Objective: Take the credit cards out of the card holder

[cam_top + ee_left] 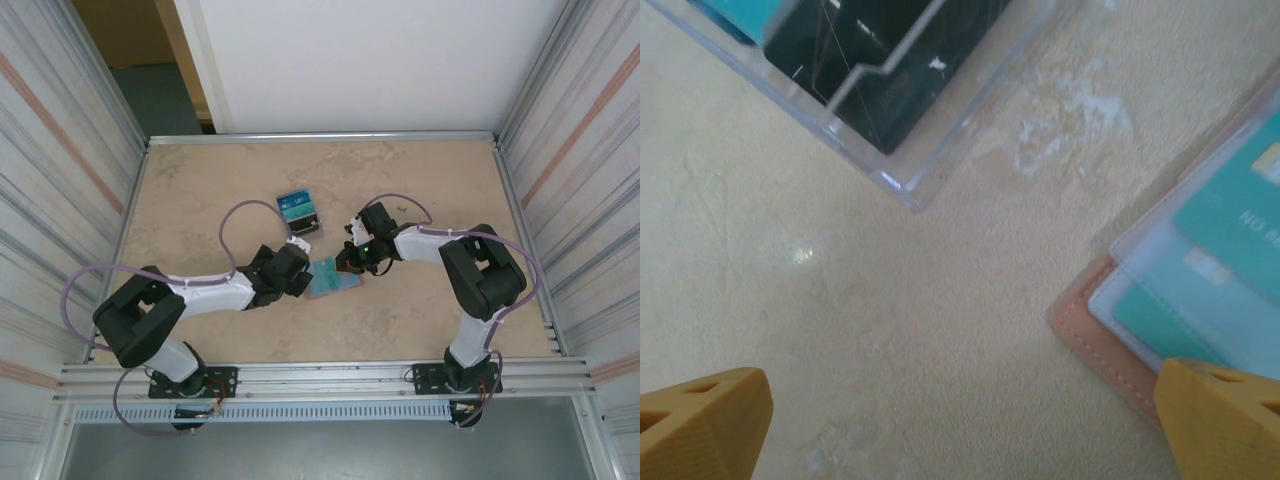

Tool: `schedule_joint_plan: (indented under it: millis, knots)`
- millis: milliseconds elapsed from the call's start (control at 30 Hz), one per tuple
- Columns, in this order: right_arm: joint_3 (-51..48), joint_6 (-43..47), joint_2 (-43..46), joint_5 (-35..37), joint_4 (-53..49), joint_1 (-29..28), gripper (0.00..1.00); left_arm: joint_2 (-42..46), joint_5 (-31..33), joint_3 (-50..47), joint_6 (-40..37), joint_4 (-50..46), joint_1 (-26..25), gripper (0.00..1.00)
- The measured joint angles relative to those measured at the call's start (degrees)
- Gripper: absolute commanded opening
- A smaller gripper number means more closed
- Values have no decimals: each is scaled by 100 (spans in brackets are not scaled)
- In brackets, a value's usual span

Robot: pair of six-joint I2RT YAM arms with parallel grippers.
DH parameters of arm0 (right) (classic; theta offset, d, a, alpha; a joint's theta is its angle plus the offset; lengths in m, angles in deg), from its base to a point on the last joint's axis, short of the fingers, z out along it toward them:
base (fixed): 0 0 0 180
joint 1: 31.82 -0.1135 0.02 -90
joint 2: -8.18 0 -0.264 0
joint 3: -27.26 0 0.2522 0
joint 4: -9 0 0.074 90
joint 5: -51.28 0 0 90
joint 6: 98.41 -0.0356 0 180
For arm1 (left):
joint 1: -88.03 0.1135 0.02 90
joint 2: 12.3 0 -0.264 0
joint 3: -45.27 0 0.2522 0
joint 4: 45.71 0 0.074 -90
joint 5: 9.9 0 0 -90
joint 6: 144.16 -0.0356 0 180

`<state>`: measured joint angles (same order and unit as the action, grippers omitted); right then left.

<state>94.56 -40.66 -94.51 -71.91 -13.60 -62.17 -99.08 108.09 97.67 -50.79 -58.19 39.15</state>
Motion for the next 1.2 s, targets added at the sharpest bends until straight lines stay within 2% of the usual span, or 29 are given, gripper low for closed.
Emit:
schedule_joint_plan:
  millis: [233,567,1200]
  knots:
    - [0,0,0,7,-24,0,0,120,-223,304,-120,26,0,99]
    - [0,0,0,7,-28,0,0,-520,-485,560,-238,55,-26,99]
    - [26,175,85,46,-293,105,2,-817,-481,702,-363,20,-74,99]
